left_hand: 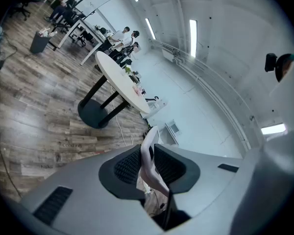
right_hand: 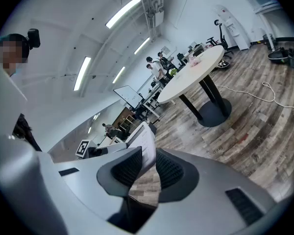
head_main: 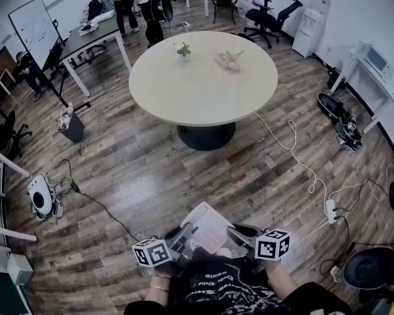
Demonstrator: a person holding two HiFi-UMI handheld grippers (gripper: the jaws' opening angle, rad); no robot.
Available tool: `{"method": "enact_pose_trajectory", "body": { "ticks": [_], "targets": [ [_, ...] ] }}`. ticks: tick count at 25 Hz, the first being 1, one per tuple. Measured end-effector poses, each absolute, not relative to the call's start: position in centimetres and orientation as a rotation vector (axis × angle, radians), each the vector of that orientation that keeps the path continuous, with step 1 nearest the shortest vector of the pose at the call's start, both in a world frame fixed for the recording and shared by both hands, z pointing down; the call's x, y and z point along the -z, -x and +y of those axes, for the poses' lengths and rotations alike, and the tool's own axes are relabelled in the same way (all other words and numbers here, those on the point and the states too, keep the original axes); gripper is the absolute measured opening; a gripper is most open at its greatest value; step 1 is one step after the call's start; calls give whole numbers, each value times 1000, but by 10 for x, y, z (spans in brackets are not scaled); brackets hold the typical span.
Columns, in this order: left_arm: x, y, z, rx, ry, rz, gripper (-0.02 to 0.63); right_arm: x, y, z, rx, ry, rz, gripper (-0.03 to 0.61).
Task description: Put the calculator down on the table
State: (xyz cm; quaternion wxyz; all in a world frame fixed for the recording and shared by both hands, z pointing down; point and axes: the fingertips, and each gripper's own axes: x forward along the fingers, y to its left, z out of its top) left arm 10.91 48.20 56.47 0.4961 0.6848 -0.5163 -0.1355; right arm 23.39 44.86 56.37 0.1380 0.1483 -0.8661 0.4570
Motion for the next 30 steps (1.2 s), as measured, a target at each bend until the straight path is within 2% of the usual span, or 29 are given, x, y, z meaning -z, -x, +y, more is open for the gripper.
{"method": "enact_pose_trajectory", "body": {
  "ticks": [30],
  "targets": [
    [-568,-53,431,258,-1759,-1165,87,-575,-181,399,-1177,-656,-2542,114]
  ]
}}
